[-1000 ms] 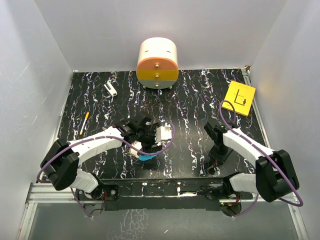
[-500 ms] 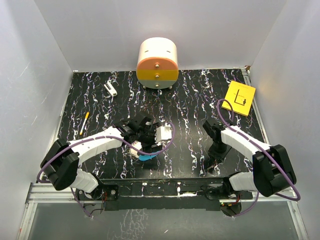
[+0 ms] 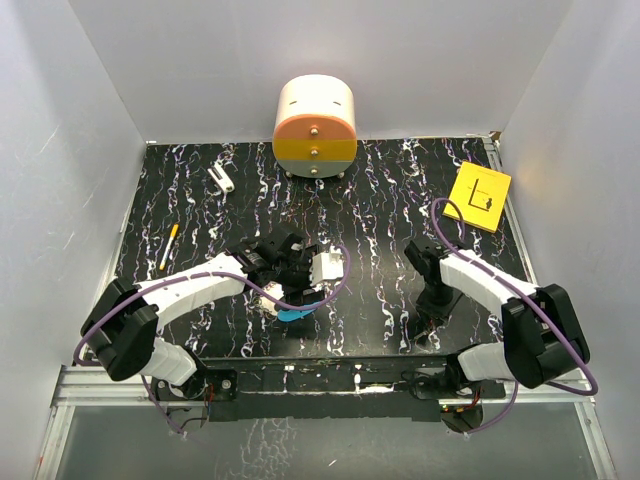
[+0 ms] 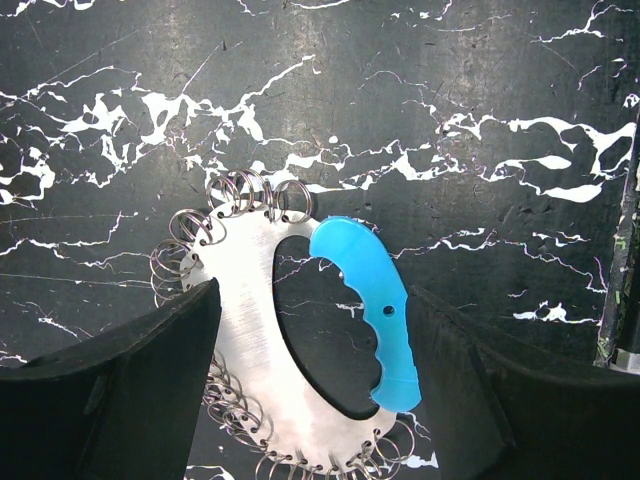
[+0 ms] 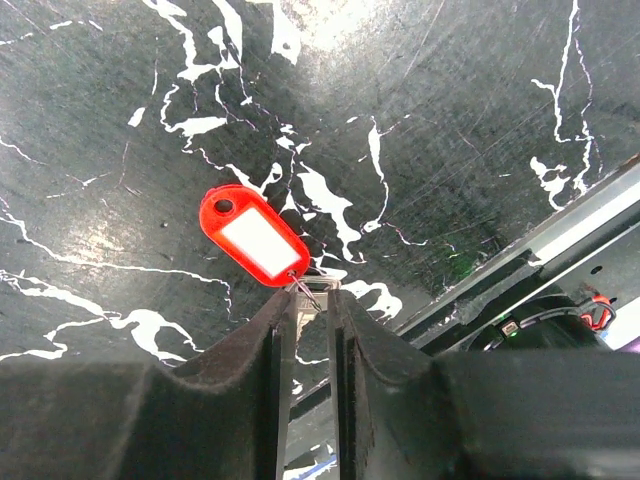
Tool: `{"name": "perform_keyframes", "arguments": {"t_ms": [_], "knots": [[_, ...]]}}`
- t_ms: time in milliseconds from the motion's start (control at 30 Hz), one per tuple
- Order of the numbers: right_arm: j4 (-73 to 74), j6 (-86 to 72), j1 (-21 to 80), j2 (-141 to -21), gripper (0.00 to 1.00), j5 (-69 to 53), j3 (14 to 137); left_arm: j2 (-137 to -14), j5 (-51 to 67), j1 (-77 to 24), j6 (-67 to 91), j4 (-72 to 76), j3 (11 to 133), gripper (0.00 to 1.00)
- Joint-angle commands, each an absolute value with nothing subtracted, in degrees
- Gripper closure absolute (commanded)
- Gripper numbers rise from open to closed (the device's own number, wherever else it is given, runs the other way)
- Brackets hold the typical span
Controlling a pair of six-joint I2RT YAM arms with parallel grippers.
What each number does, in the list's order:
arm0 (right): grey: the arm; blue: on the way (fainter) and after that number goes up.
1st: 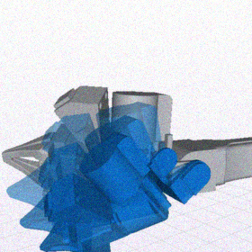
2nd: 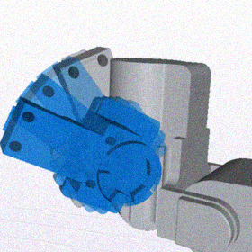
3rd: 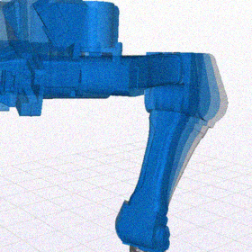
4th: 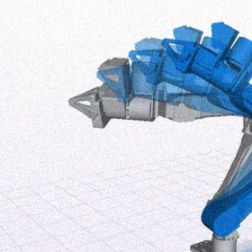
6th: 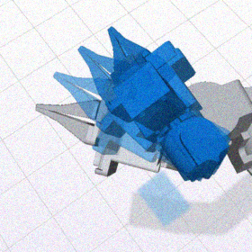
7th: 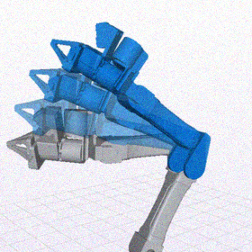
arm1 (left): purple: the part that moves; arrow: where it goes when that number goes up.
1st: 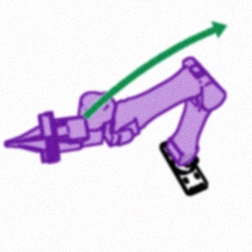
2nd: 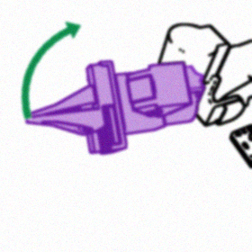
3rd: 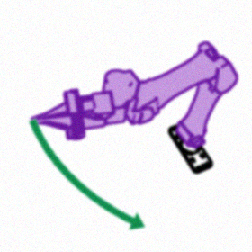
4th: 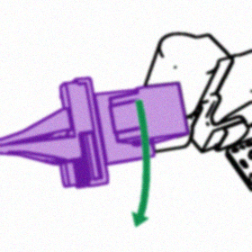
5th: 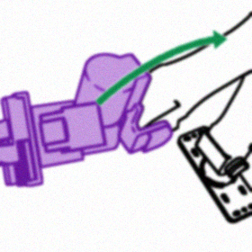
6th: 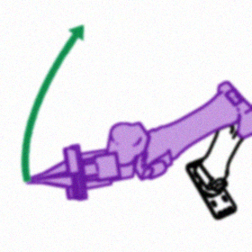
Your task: Put the keys on the keyring
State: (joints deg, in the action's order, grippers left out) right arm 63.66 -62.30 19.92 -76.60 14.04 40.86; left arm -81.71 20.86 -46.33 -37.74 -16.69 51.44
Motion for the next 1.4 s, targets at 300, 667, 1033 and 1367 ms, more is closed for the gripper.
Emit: {"name": "perform_keyframes", "arguments": {"t_ms": [300, 667, 1033, 1367], "knots": [[62.76, -60.27, 19.99, -75.76, 0.92, 15.55, 45.15, -80.06, 21.27, -46.83, -37.44, -16.34, 51.56, 0.27], [47.1, -52.66, 21.91, -76.34, 0.92, 11.16, 51.46, -79.53, 16.63, -38.39, -30.0, -9.59, 51.59, 0.25], [38.73, -43.68, 23.17, -90.17, 0.92, 11.37, 54.3, -86.04, 21.77, -27.69, -26.61, -11.23, 55.71, 0.25], [41.48, -39.81, 24.97, -83.98, 0.51, 12.43, 58.7, -82.91, 27.56, -27.71, -23.94, -10.68, 54.45, 0.26]]}}
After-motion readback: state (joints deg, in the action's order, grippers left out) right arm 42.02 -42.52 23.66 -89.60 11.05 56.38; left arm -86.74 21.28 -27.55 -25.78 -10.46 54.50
